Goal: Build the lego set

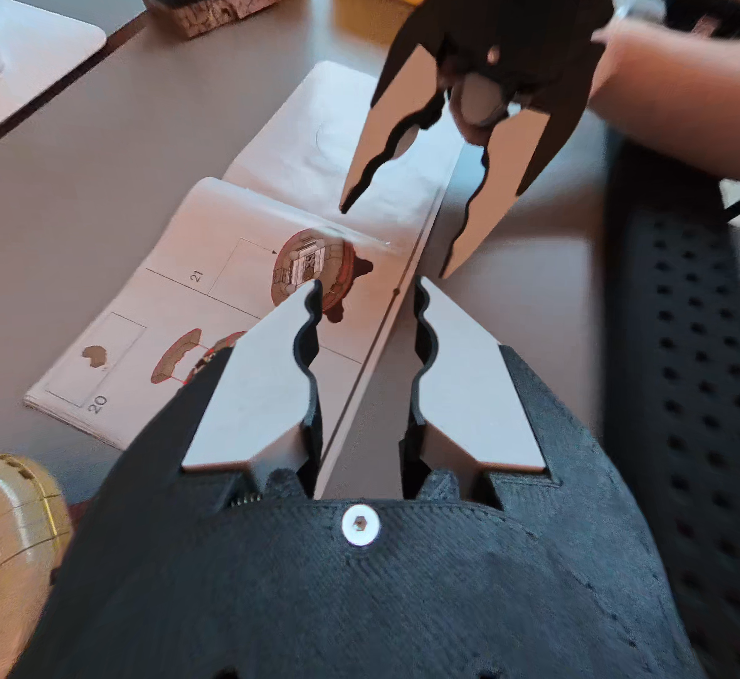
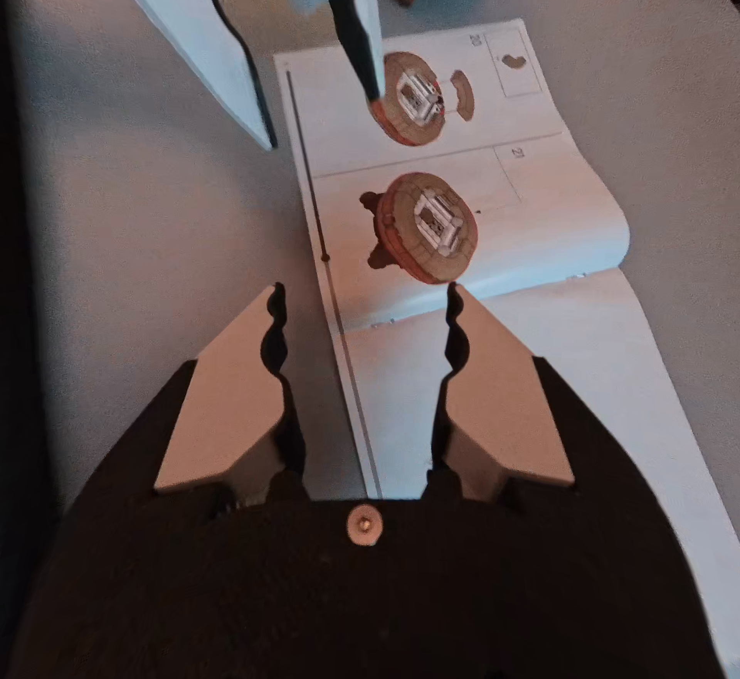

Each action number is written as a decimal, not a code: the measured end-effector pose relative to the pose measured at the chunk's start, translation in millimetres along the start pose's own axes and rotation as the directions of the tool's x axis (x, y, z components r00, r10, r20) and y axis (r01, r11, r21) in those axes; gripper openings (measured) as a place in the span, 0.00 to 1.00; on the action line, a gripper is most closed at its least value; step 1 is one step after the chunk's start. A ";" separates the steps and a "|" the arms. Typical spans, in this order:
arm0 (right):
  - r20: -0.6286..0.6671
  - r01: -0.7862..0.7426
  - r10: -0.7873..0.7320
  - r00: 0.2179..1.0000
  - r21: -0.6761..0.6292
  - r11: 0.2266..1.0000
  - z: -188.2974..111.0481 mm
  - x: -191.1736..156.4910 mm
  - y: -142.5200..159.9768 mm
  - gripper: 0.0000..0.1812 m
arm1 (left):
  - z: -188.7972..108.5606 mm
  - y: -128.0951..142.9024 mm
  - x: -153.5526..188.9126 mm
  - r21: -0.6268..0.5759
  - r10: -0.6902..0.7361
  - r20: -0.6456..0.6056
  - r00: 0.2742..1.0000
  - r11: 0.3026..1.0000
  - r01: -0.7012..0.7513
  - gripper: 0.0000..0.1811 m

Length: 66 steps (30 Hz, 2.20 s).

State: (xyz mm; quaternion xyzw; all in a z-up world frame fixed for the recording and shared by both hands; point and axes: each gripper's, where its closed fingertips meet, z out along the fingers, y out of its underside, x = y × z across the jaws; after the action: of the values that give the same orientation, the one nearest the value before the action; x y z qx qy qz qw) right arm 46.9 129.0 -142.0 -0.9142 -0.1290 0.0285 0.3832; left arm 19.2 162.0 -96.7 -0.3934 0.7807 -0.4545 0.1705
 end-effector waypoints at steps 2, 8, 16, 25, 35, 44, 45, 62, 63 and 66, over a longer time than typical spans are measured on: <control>-0.024 -0.025 0.025 0.999 -0.003 1.000 -1.5 1.9 9.1 0.41 | -6.0 -4.3 -1.3 0.028 -0.046 -0.023 0.999 0.999 0.047 0.24; -0.030 -0.043 0.043 0.999 0.003 0.999 11.2 6.7 17.3 0.31 | -17.5 -16.3 -0.1 0.092 -0.028 -0.010 1.000 0.995 0.029 0.23; -0.015 -0.043 0.043 0.999 0.028 0.999 12.1 33.7 18.6 0.31 | -22.8 -16.7 -5.7 0.105 -0.056 -0.001 0.998 0.993 0.055 0.22; 0.027 -0.062 0.062 0.998 0.006 0.998 12.0 65.2 20.1 0.31 | -17.5 -9.3 -29.1 0.085 -0.082 0.086 0.993 0.994 0.074 0.24; -0.280 0.229 -0.180 0.943 0.157 0.961 -36.4 66.2 -14.5 0.39 | -9.4 -1.1 -38.2 0.066 -0.069 0.145 0.987 0.996 0.060 0.24; -0.717 0.265 0.114 0.687 0.394 0.880 -158.1 125.0 -42.3 0.41 | -138.5 -63.1 -96.6 0.441 -0.158 0.677 0.719 0.869 -0.225 0.17; -0.721 0.250 0.110 0.684 0.373 0.893 -155.7 130.1 -35.4 0.40 | -151.8 -59.1 -103.4 0.444 -0.192 0.706 0.682 0.870 -0.215 0.19; -0.714 0.147 0.179 0.677 0.369 0.918 -167.9 157.9 -2.9 0.35 | -205.9 -6.4 -150.2 0.789 -0.708 0.461 0.535 0.603 0.119 0.15; -0.702 0.134 0.194 0.685 0.383 0.914 -167.2 158.5 -2.1 0.35 | -207.4 -7.6 -149.7 0.804 -0.717 0.435 0.545 0.581 0.123 0.14; -0.703 0.121 0.191 0.685 0.369 0.922 -162.7 161.7 3.2 0.35 | -213.8 -10.2 -148.3 0.825 -0.719 0.421 0.553 0.557 0.096 0.14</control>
State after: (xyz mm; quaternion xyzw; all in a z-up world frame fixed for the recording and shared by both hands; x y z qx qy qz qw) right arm 228.2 55.7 -22.1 -0.7580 0.0596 -0.3037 0.5741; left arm -15.7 396.3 11.4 -0.6249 0.2678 -0.5537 0.4807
